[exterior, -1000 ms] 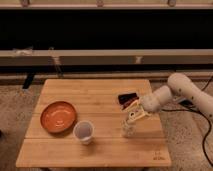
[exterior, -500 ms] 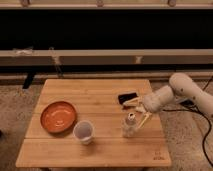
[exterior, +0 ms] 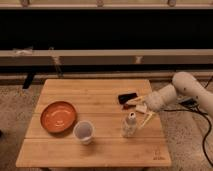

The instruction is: Stand the bottle upright

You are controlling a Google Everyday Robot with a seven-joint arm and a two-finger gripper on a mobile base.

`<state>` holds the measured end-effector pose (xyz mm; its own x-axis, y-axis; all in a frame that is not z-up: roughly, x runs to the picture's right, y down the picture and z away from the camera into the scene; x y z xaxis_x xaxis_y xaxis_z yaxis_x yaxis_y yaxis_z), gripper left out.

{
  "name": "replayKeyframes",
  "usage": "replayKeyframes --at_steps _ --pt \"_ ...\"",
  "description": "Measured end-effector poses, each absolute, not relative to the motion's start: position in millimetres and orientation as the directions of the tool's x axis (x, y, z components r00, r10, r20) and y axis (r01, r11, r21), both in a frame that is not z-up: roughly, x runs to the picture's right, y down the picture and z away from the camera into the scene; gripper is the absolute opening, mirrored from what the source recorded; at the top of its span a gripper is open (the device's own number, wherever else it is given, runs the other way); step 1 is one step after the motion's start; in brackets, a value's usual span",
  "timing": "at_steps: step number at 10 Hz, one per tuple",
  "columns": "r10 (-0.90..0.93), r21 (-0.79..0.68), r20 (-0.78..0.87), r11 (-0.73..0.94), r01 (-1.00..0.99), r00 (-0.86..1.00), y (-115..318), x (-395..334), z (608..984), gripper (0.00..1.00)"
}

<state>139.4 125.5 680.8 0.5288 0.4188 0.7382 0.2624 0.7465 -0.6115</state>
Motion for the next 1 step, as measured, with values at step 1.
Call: replayKeyframes --at_steps 1 --pt "0.419 -0.611 0.738 0.747 0.262 0.529 125.5 139.5 680.8 0.80"
